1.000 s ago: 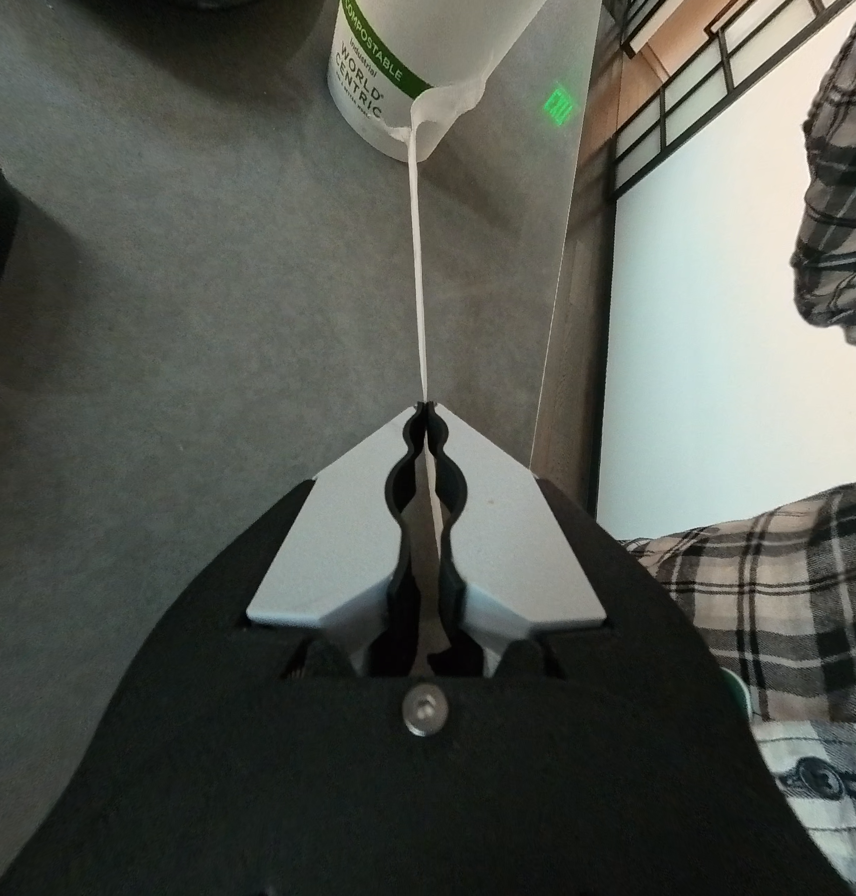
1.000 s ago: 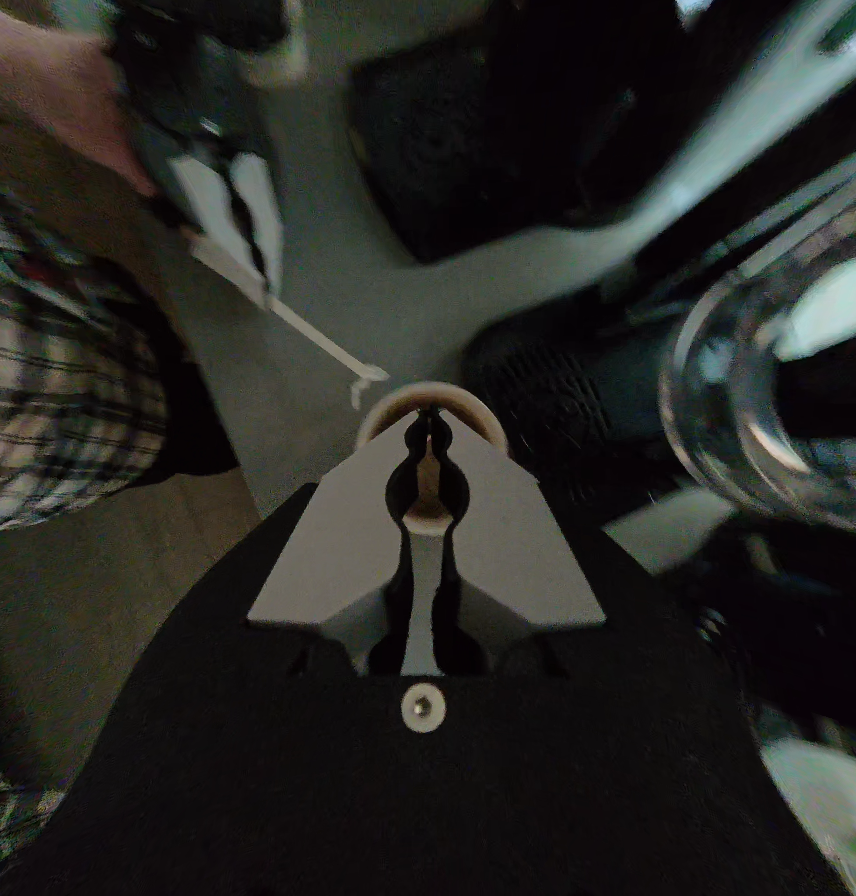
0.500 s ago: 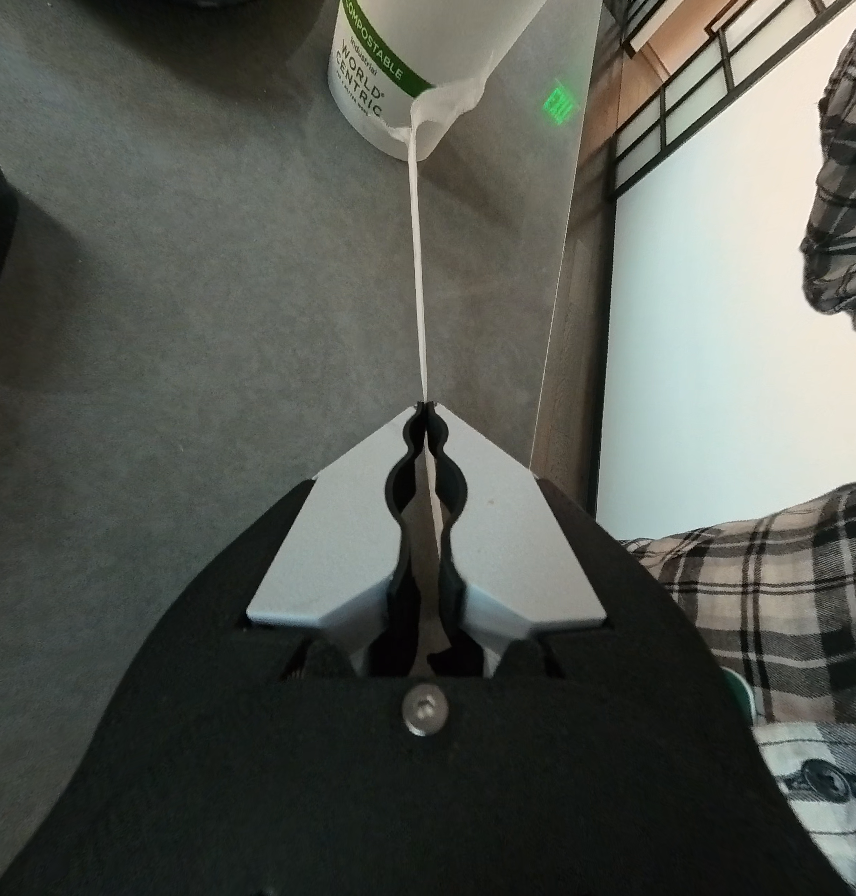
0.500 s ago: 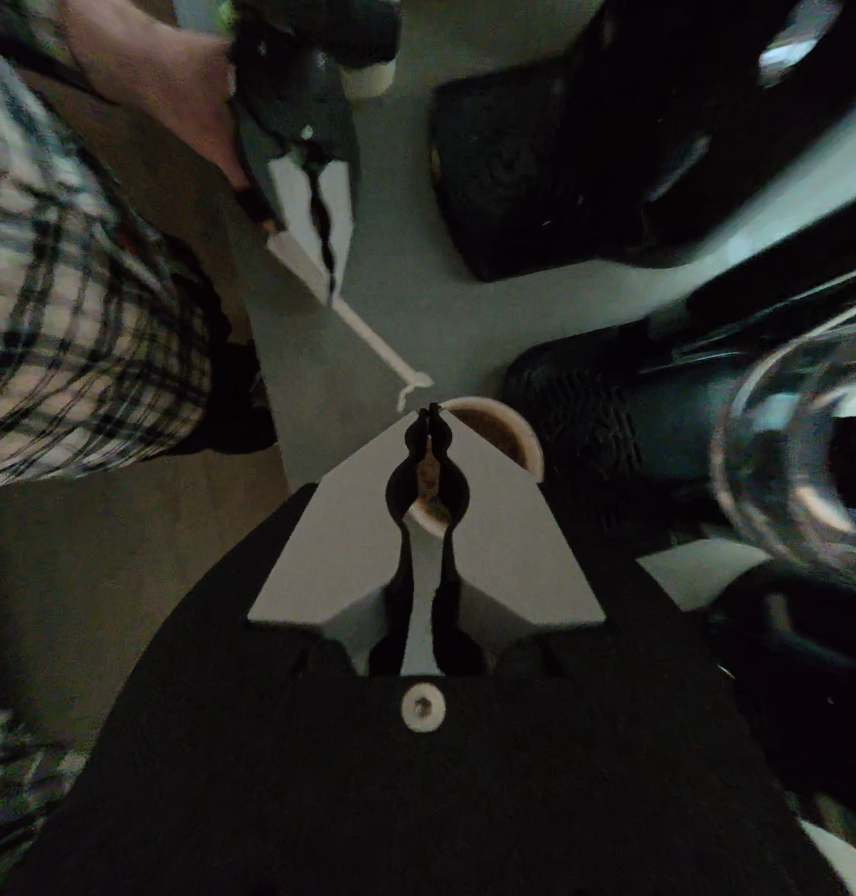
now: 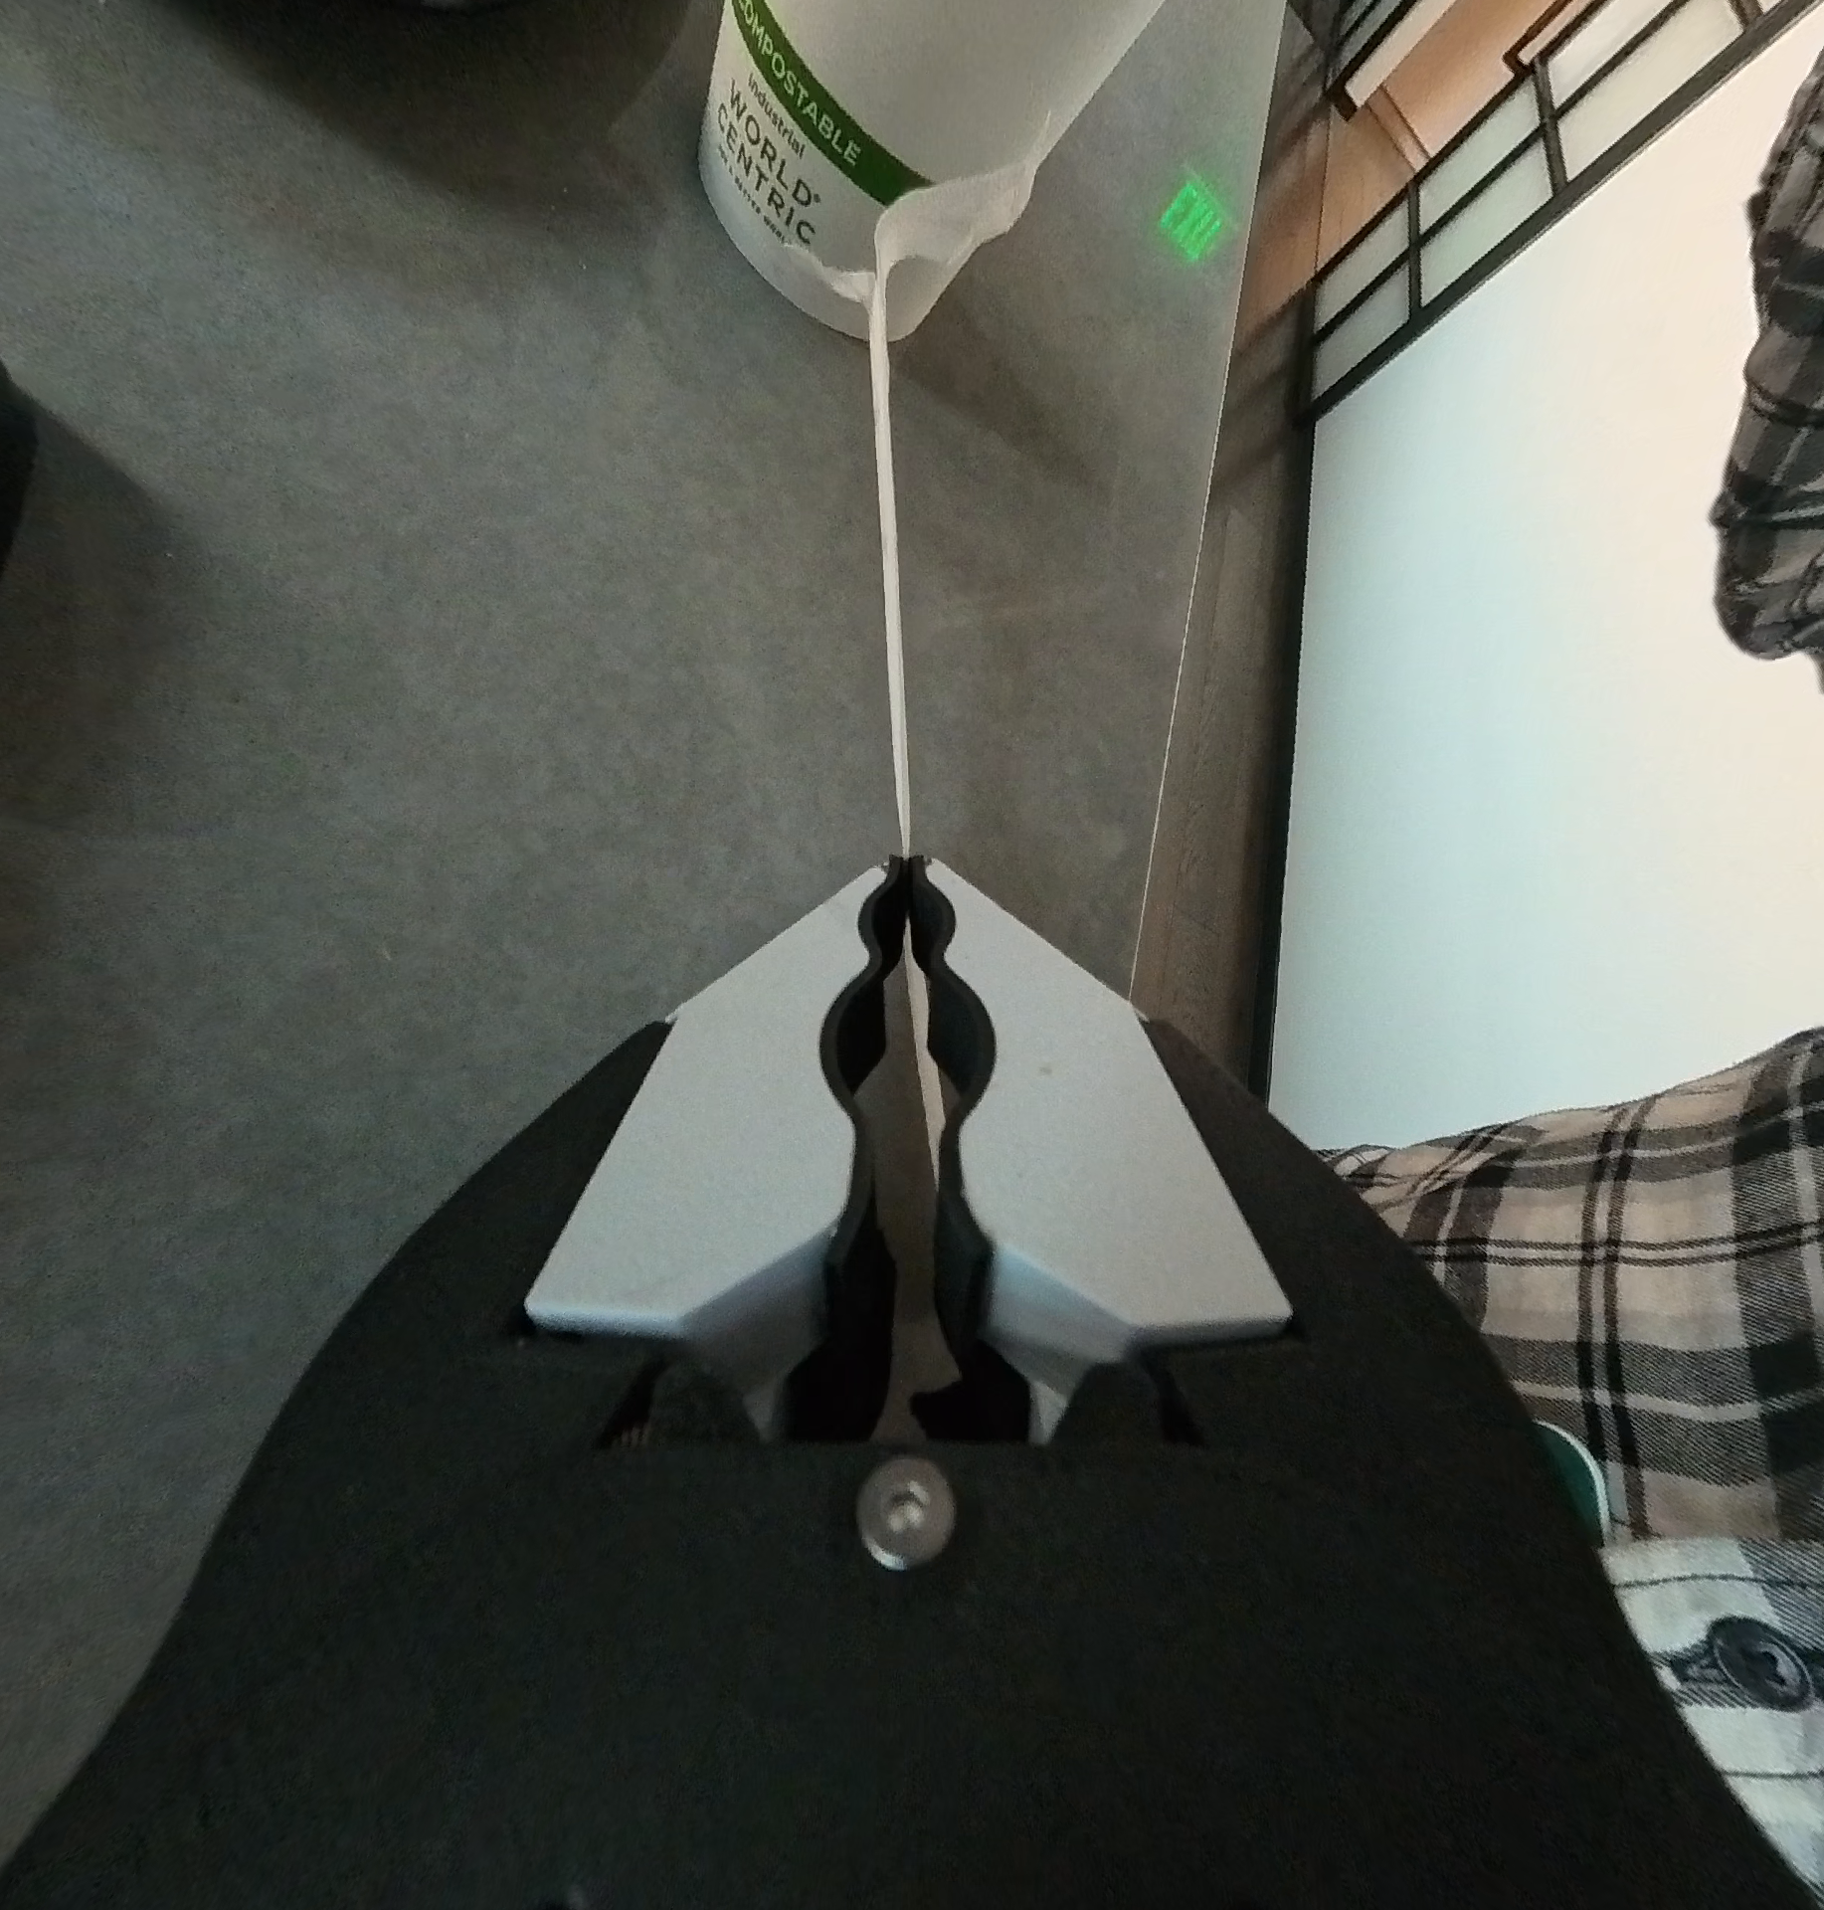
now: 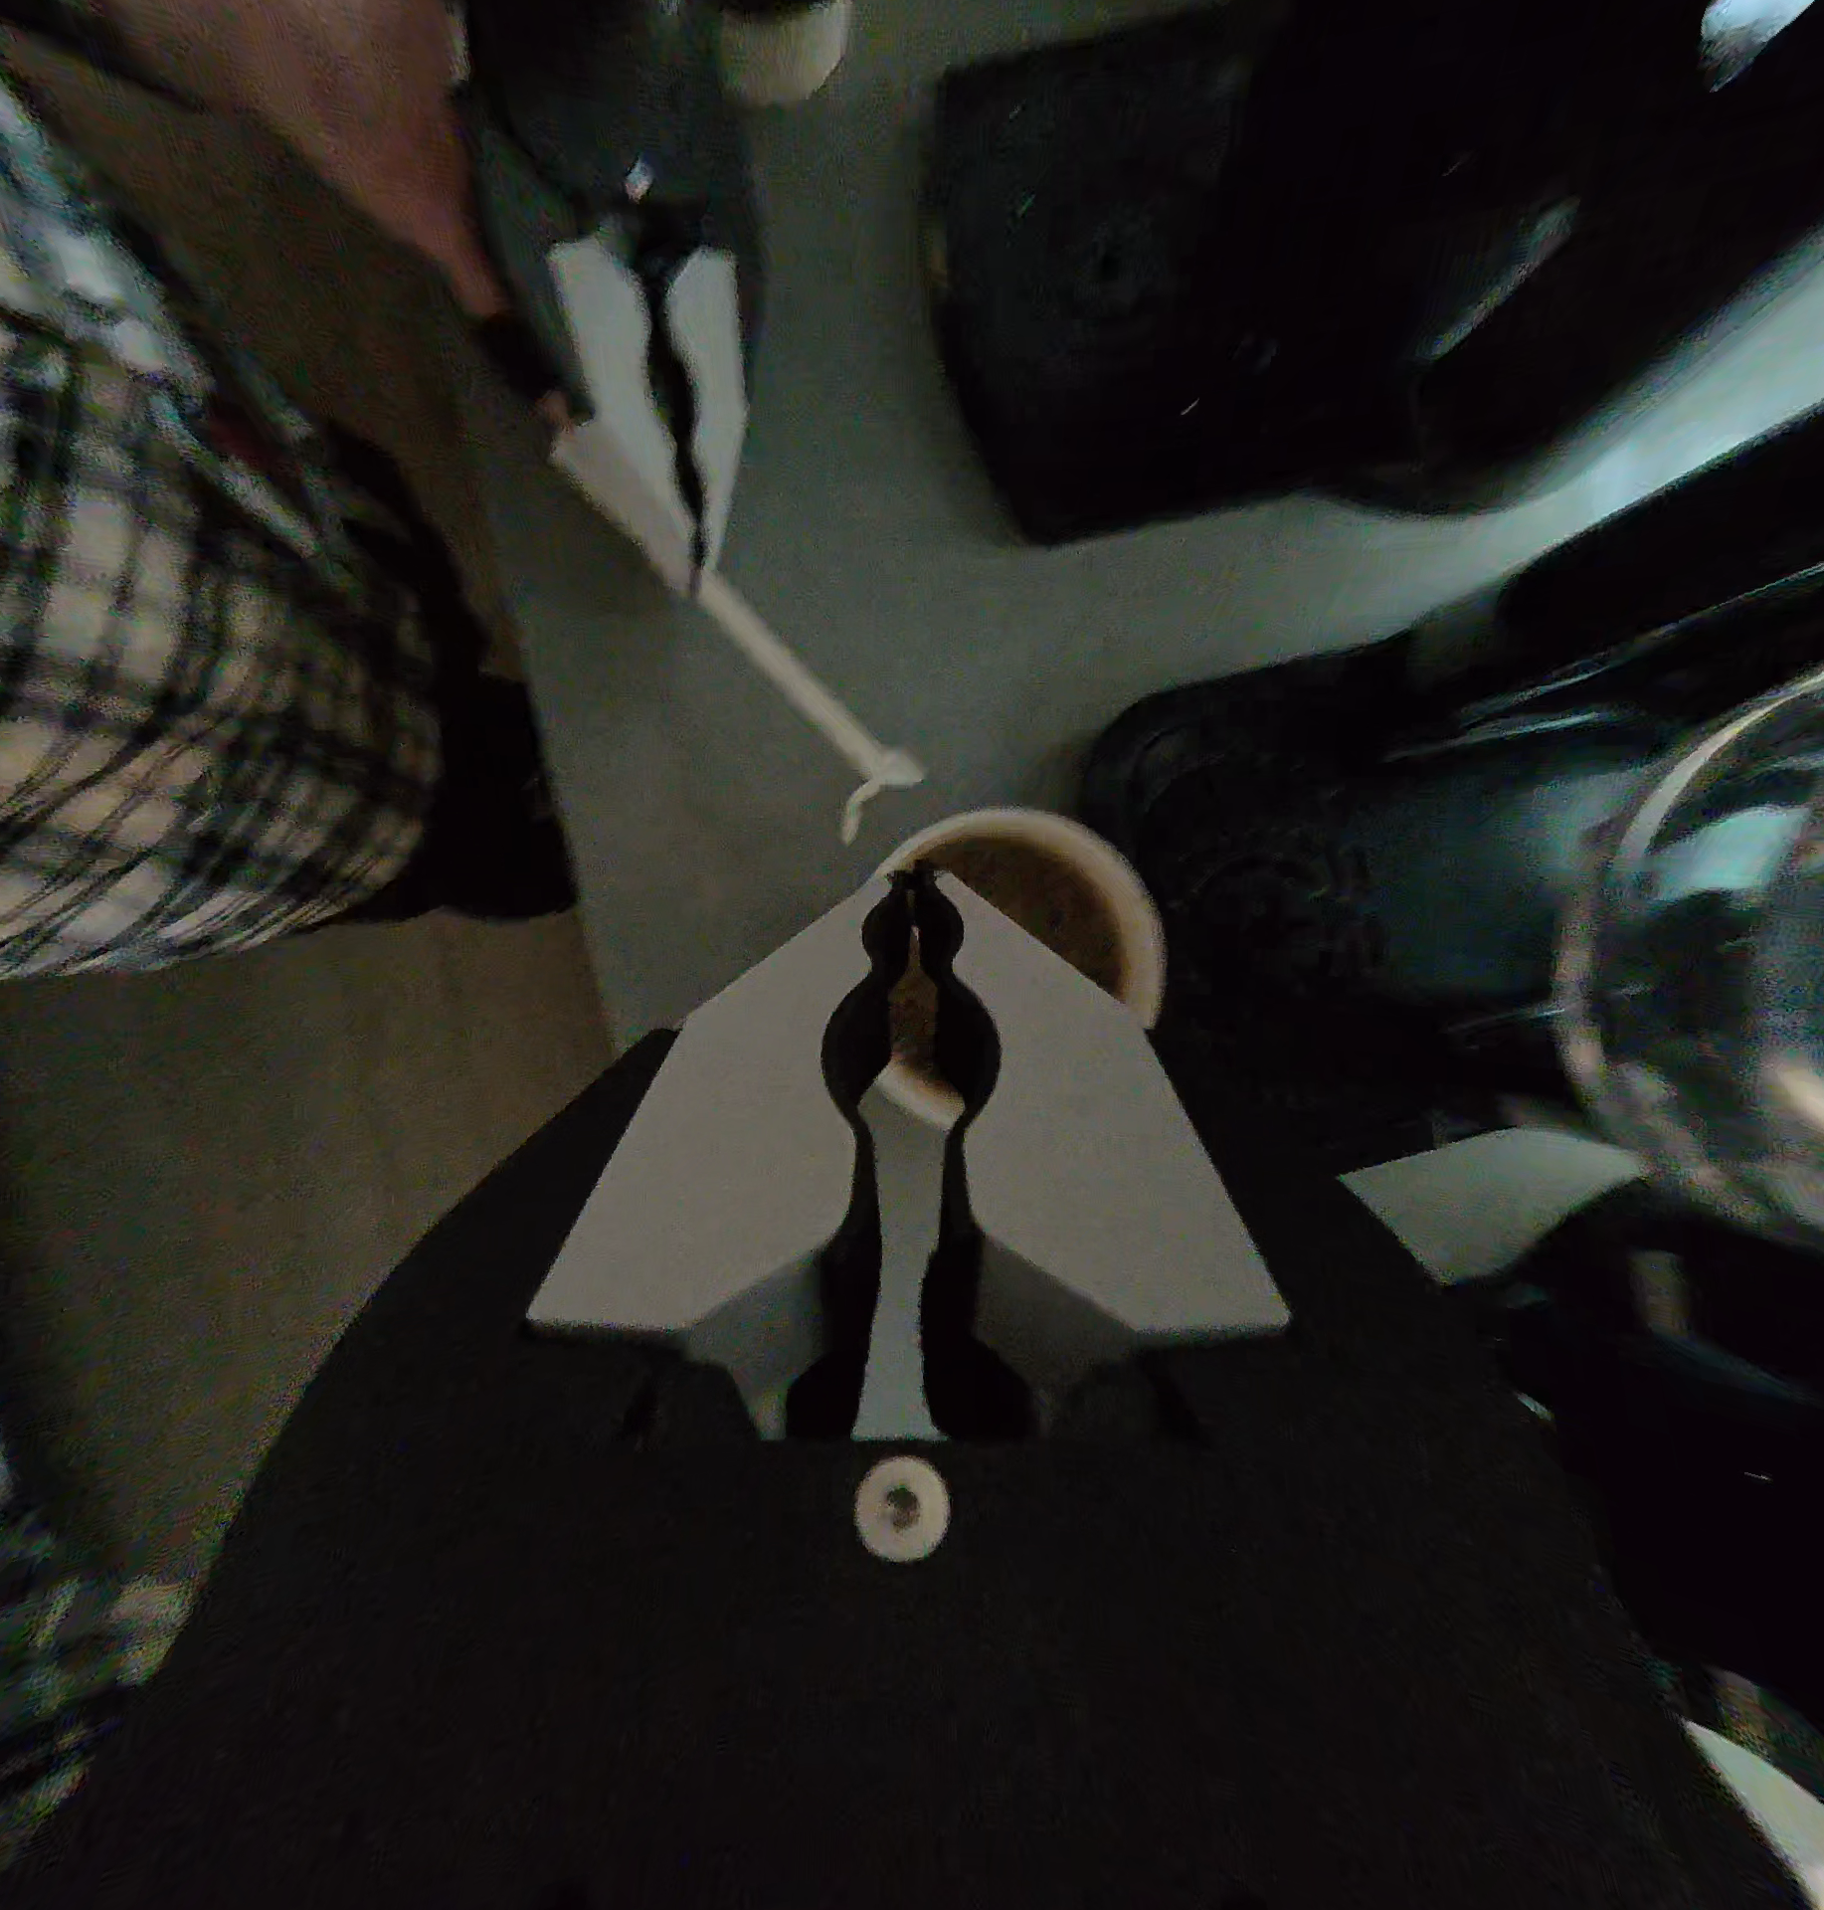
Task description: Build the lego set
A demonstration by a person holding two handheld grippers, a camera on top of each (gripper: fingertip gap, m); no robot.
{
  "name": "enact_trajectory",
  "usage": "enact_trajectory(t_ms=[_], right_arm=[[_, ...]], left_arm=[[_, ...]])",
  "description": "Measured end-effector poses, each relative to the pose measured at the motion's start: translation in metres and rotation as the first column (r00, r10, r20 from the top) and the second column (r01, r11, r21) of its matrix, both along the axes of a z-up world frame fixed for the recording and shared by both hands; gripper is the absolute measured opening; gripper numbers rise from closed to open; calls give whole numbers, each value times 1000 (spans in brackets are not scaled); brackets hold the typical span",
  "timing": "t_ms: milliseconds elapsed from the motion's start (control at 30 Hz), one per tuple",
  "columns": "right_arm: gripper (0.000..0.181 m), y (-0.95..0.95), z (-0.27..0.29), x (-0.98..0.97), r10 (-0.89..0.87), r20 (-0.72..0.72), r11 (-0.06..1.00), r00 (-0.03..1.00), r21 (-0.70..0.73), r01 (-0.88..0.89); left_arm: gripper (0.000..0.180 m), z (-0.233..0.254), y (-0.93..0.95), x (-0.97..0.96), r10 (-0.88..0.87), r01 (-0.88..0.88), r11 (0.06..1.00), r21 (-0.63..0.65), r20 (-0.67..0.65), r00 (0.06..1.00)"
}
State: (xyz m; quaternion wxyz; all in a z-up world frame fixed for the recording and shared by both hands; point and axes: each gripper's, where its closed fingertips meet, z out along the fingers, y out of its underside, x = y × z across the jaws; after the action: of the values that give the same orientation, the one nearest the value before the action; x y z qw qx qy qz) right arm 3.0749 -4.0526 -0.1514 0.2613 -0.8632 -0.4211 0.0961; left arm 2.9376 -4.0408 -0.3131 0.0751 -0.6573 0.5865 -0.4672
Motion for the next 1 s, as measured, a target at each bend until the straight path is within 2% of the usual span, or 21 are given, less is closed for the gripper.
enact_trajectory(t_ms=[67, 100, 167, 233, 300, 367, 433, 467, 533, 600, 667, 700, 767, 833, 900, 967, 1000], right_arm=[[0, 21, 7, 15, -111, 24, 991, 994, 76, 109], [0, 20, 4, 26, -151, 51, 987, 987, 58, 148], [0, 2, -5, 25, -102, 54, 994, 993, -28, 103], [0, -5, 1, -1, 13, -21, 1000, 1000, -24, -14], [0, 15, 8, 4, -56, 3, 997, 998, 60, 55], [0, 16, 0, 28, -143, 66, 990, 988, 26, 141], [0, 0, -4, 14, -55, 21, 998, 998, -34, 56], [0, -1, 0, 2, -10, -15, 1000, 1000, -20, 10], [0, 16, 8, 8, -75, 5, 995, 997, 65, 74], [0, 14, -2, 28, -146, 60, 989, 987, 13, 146], [0, -4, -3, 8, -31, -5, 999, 999, -44, 31], [0, -5, 1, -2, 12, -25, 1000, 1000, -25, -12], [0, 16, 9, 3, -59, -4, 996, 998, 64, 59], [0, 17, 0, 27, -146, 58, 989, 988, 24, 145], [0, 3, -1, 17, -75, 15, 997, 997, -19, 76], [0, 0, 7, -2, 7, -33, 1000, 999, 12, -7], [0, 7, 8, -1, -11, -16, 999, 1000, 38, 11]], left_arm=[[0, 0, 0, 0, 0, 0, 1000, 0, 0, 1000], [0, 0, 0, 0, 1, -1, 1000, 0, 0, 1000], [0, 0, 0, 0, 3, -3, 1000, 1, 3, 1000], [0, 0, 0, 0, 2, -2, 1000, 0, 1, 1000], [0, 0, 0, 0, 2, -2, 1000, 0, 0, 1000], [0, 0, 1, 0, 3, -3, 1000, 0, 2, 1000], [0, 0, 1, 0, 4, -4, 1000, 1, 2, 1000], [0, 0, 1, -1, 3, -3, 1000, 0, 1, 1000], [0, 0, 1, -1, 3, -3, 1000, 0, 1, 1000], [0, 0, 1, -1, 4, -4, 1000, 0, 2, 1000], [0, 0, 1, -1, 5, -5, 1000, 1, 3, 1000], [0, 0, 1, -1, 5, -5, 1000, 1, 2, 1000], [0, 0, 1, -1, 3, -3, 1000, 1, -1, 1000], [0, 0, 1, -1, 4, -4, 1000, 2, 2, 1000], [0, 0, 1, -1, 7, -7, 1000, 3, 3, 1000], [0, 0, 1, -1, 4, -4, 1000, 4, 0, 1000], [0, 0, 1, -1, 3, -3, 1000, 4, -1, 1000]])
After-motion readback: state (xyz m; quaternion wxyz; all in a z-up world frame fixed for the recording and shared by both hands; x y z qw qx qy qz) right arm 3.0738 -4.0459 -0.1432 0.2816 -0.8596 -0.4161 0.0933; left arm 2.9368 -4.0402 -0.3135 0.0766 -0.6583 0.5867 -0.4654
